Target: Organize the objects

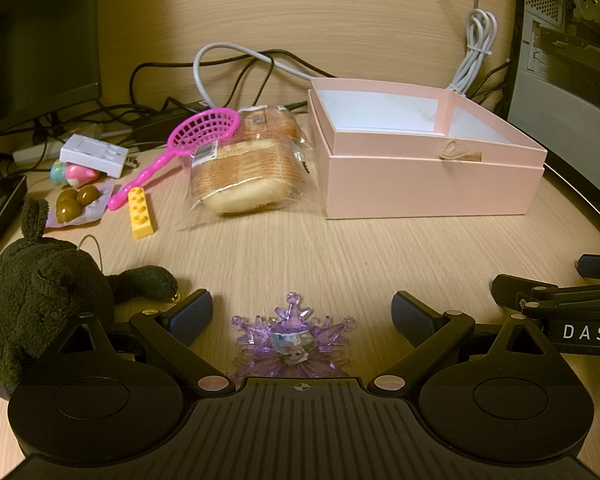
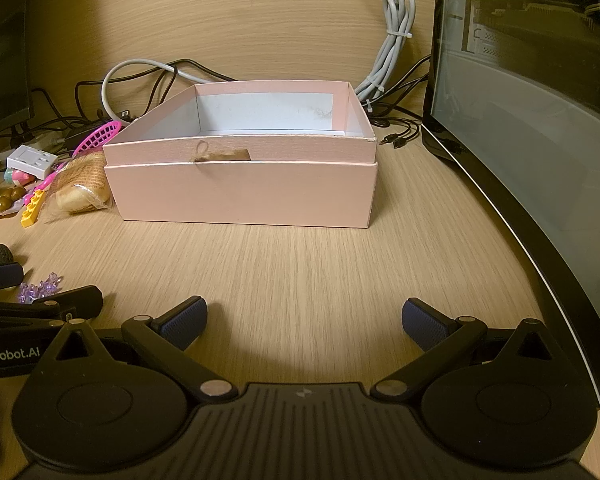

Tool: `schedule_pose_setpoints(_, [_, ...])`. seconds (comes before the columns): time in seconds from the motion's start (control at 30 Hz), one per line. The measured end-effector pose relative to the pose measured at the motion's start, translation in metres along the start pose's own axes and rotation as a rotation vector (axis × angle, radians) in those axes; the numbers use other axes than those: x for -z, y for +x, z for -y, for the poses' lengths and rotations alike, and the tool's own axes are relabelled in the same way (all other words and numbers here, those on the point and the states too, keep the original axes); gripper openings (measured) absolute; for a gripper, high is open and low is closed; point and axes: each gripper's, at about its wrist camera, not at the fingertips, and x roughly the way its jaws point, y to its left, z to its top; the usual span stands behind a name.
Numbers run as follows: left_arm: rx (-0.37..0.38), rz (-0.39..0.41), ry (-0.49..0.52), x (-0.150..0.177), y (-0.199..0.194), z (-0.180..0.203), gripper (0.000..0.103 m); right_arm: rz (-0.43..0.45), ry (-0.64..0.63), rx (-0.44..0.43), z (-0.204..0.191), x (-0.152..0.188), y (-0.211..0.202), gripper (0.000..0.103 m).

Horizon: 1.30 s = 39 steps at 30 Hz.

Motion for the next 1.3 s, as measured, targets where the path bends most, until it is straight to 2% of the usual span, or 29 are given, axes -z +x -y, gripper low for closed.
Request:
schedule_pose_setpoints(0.87, [-0.016, 0.002, -0.010, 0.000, -0.001, 0.001, 0.099, -0.016, -0.008, -0.014, -0.001, -0.003, -0.001, 0.103])
schedule_pose_setpoints(1.07, [0.016, -0.008, -0.037, 0.000, -0.025, -0.009, 0.085, -0.087, -0.031, -0.038, 0.001, -0.010, -0.001, 0.103])
schedule_pose_setpoints(1.13, [0.044, 0.015, -0.077, -0.004, -0.046, -0.020, 0.085, -0.085, -0.034, -0.041, 0.001, -0.009, -0.002, 0.103])
schedule_pose_setpoints(1.2, [0.047, 0.086, -0.078, -0.008, -0.074, -0.032, 0.085, -0.087, -0.032, -0.039, 0.001, -0.008, -0.002, 0.103])
schedule_pose_setpoints(1.27, [-0.011, 0.206, -0.042, -0.011, -0.103, -0.050, 0.085, -0.093, -0.024, -0.027, 0.000, -0.009, -0.002, 0.103])
schedule_pose_setpoints(1.3, [-0.050, 0.242, -0.027, -0.012, -0.112, -0.059, 0.085, -0.097, -0.019, -0.020, -0.001, -0.009, -0.002, 0.103])
